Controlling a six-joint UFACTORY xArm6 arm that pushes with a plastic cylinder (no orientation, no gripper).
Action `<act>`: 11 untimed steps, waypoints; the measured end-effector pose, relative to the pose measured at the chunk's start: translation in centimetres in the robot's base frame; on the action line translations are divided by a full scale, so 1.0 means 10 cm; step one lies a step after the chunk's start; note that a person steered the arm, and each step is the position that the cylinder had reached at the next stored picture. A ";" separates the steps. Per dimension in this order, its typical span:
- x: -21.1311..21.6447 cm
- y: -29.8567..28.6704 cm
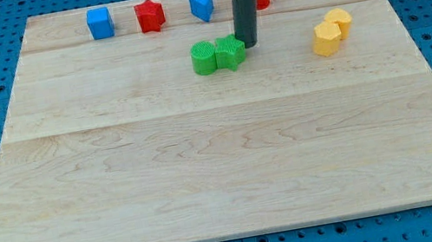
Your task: Push the yellow hexagon to the right of the green star
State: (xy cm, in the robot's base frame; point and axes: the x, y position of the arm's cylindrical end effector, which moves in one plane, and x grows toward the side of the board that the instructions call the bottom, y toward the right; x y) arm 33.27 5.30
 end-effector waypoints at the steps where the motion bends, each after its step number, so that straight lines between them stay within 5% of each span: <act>1: 0.01 -0.18; 3: 0.01 0.11; 6: -0.30 1.86; 11: 0.38 1.86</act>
